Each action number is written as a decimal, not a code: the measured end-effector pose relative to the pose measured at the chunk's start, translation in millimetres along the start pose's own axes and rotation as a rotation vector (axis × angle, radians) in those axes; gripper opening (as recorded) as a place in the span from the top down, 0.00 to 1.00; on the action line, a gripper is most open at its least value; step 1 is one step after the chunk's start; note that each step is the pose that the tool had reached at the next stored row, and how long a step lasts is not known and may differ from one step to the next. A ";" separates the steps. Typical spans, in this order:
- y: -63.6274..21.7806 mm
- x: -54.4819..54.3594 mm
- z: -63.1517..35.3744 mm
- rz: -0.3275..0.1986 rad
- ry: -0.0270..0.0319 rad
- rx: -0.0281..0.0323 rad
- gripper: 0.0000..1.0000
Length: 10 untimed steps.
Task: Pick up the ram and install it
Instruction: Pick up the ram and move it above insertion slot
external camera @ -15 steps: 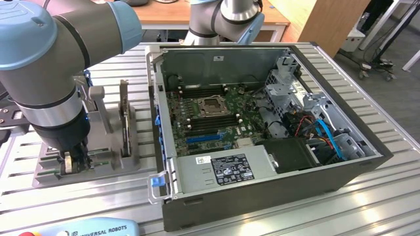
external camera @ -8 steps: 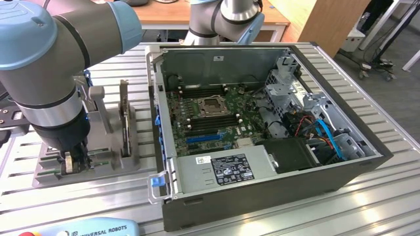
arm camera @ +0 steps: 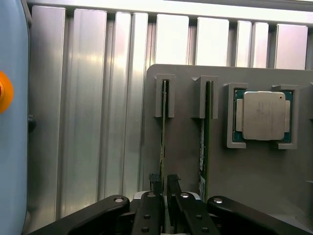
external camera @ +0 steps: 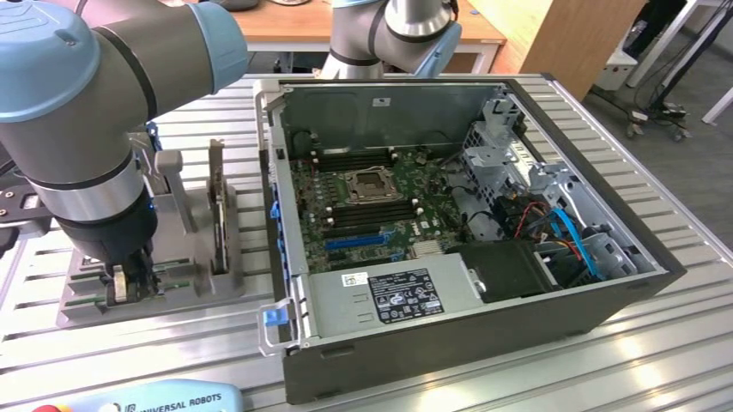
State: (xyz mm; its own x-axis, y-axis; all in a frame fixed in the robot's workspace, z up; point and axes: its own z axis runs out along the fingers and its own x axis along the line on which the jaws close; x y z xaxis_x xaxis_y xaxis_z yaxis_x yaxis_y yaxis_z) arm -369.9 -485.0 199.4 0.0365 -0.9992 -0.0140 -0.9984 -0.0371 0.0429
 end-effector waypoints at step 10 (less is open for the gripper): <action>0.0 0.0 0.0 0.000 0.0000 0.0000 0.89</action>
State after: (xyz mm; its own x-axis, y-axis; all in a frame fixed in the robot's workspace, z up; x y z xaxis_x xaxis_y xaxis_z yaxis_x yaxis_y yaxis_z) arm -369.9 -485.0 199.5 0.0366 -0.9992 -0.0140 -0.9984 -0.0371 0.0429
